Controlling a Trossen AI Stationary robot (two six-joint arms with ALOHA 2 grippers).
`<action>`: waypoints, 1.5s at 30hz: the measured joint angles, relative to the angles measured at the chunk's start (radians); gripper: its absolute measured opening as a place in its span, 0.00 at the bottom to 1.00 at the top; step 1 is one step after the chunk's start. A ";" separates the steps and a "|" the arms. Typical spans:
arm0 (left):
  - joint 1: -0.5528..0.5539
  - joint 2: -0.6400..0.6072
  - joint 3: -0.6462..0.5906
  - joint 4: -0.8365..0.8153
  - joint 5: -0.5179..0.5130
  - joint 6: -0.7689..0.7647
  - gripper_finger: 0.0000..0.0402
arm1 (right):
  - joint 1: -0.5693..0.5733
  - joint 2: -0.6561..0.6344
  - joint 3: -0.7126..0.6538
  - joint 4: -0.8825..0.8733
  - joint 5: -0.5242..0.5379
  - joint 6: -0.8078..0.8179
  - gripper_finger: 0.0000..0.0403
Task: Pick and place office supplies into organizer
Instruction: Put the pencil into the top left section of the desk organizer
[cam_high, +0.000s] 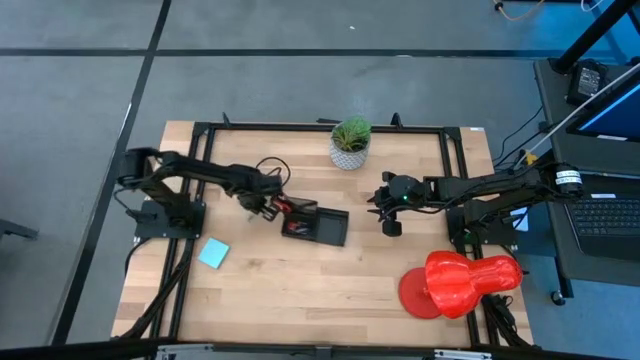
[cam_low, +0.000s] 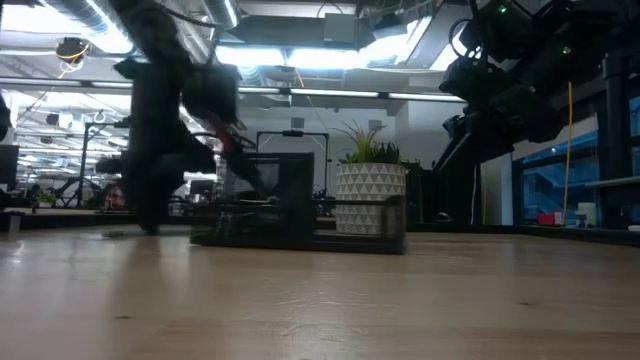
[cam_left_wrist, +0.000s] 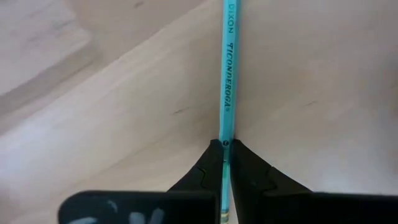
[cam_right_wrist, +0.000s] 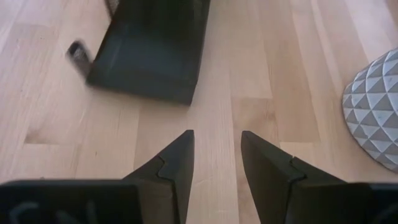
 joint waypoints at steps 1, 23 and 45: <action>-0.011 -0.017 -0.020 0.039 -0.001 -0.014 0.02 | 0.000 0.000 0.000 0.000 0.000 -0.001 0.34; -0.306 -0.055 -0.117 0.157 -0.353 -0.354 0.03 | 0.000 0.000 0.000 0.019 0.000 -0.004 0.34; -0.504 0.056 -0.157 0.197 -0.657 -0.652 0.18 | 0.000 0.000 0.000 0.023 0.000 0.002 0.34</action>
